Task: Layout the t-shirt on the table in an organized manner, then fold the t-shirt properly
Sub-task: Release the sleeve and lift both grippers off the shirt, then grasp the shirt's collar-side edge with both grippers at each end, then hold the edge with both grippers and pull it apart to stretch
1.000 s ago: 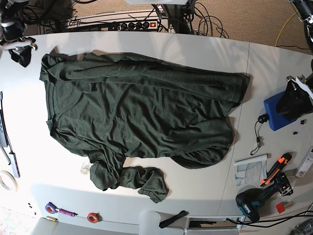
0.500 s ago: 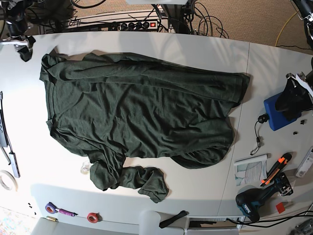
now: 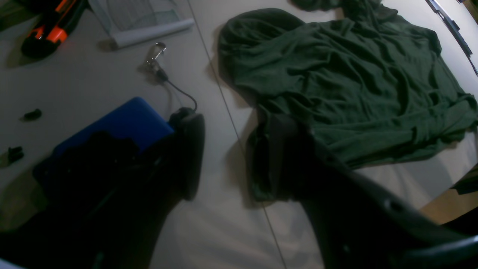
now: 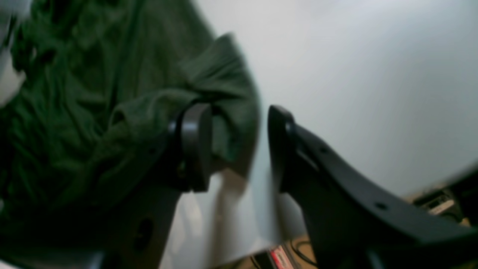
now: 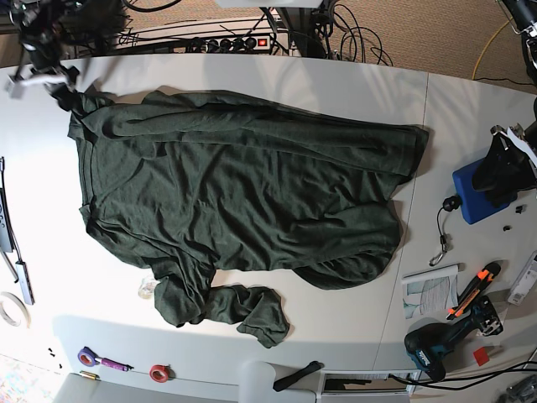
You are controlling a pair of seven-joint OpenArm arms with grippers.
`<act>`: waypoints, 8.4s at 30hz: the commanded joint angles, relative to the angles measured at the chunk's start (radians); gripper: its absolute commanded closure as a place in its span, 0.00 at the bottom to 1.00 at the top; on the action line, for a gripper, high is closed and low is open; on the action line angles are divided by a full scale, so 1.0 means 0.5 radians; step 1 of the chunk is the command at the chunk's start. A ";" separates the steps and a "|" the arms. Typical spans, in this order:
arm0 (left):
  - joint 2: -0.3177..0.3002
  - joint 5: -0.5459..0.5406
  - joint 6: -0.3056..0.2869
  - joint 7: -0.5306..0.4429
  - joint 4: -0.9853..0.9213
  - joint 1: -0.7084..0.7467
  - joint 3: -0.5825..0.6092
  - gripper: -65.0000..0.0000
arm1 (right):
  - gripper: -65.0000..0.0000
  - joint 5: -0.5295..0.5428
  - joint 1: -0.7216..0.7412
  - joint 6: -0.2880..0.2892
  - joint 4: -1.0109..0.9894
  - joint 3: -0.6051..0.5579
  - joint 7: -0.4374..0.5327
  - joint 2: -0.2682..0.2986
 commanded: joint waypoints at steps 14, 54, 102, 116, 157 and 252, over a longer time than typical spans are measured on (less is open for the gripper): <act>-0.044 -0.048 -0.010 -0.042 0.027 -0.014 -0.016 0.55 | 0.62 -0.184 -0.002 -0.083 0.031 -0.194 0.121 0.033; -0.033 -0.051 0.056 -0.007 0.024 0.058 -0.008 0.55 | 1.00 -0.153 0.065 -0.006 -0.192 -0.312 0.018 0.034; 0.140 0.167 0.241 -0.146 -0.521 0.051 0.745 0.49 | 1.00 -0.152 0.064 0.047 -0.190 -0.310 -0.024 0.105; 0.161 0.076 0.218 -0.147 -0.521 0.039 0.745 0.49 | 1.00 -0.153 0.063 0.047 -0.190 -0.310 -0.027 0.102; 0.160 0.173 0.098 -0.126 -0.516 -0.080 0.896 1.00 | 1.00 -0.152 0.062 0.129 -0.187 -0.307 -0.122 0.100; 0.155 -0.045 -0.010 0.013 -0.114 0.019 0.463 1.00 | 1.00 0.462 0.170 0.299 0.037 0.070 -0.189 0.266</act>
